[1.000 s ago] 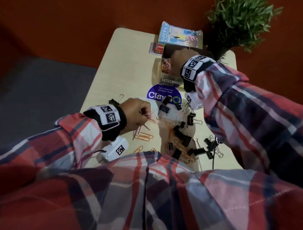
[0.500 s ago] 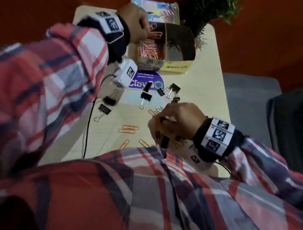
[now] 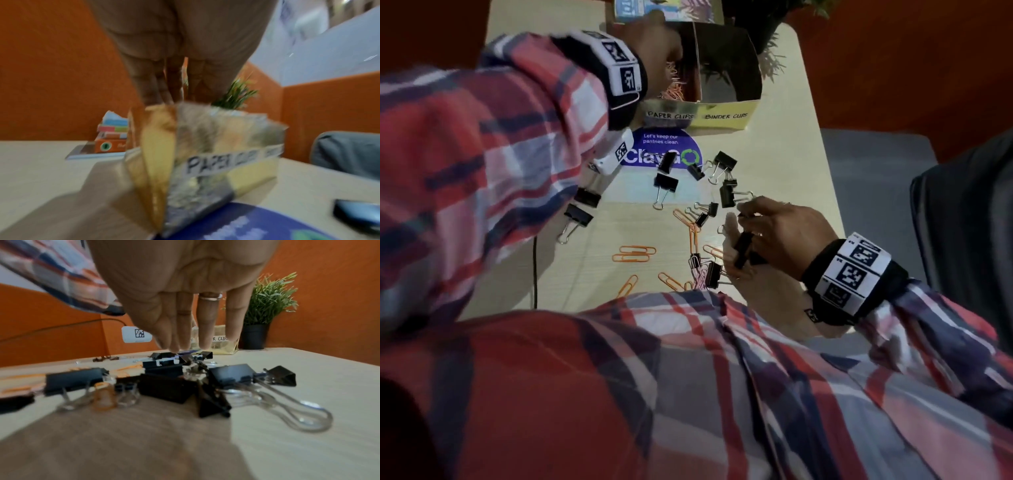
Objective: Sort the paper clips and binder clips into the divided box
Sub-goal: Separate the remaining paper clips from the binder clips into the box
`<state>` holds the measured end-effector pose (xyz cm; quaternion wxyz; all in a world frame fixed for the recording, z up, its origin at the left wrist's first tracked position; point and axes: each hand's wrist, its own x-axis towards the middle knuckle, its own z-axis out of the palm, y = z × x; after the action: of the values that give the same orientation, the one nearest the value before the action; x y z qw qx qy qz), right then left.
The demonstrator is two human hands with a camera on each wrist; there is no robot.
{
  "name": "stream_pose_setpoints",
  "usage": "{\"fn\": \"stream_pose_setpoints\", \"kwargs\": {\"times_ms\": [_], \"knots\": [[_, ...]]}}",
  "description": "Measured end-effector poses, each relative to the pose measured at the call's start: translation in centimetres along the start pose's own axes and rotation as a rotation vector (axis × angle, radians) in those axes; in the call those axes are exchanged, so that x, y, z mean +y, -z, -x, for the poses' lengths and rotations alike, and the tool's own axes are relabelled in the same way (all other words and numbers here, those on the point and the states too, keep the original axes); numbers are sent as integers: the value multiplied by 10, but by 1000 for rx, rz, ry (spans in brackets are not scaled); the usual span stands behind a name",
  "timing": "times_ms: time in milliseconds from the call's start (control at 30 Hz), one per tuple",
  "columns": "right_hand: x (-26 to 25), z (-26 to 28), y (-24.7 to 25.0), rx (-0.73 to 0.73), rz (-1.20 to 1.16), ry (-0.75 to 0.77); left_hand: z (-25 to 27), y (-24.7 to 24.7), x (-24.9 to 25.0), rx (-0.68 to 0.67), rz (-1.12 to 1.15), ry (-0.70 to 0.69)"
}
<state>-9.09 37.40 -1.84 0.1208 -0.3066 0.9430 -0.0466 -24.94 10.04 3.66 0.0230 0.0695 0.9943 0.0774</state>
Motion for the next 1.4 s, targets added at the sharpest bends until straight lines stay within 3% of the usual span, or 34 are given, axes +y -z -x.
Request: {"fn": "stream_pose_setpoints", "kwargs": {"times_ms": [100,167,233,333,433,600,733,933,1033,1100,1200,1300,1400], "knots": [[-2,12,-5,136,37,141,66,-21,29,-32,84,-177],[-5,20,-13,146,48,247,101,-30,39,-149,99,-353],[-5,28,-20,127,48,311,143,-46,55,-345,82,-416],[2,30,-26,127,105,305,172,-74,64,-461,49,-491],[-1,34,-19,105,118,261,183,-84,66,-442,49,-507],[-23,33,-28,102,153,449,206,-95,60,-281,99,-632],[-14,37,-24,107,116,407,219,-97,52,-253,137,-642],[-19,11,-8,112,74,255,250,-85,51,-222,110,-578],[-44,-20,9,-134,172,206,261,-89,54,-300,79,-573],[-57,-36,15,-277,283,243,262,-88,50,-271,61,-511],[-63,-47,16,-395,394,296,263,-82,47,-247,-17,-233],[-54,-49,13,-446,534,312,259,-81,56,-326,-42,103],[-45,-52,10,-384,589,365,252,-88,71,-378,-63,184]]}}
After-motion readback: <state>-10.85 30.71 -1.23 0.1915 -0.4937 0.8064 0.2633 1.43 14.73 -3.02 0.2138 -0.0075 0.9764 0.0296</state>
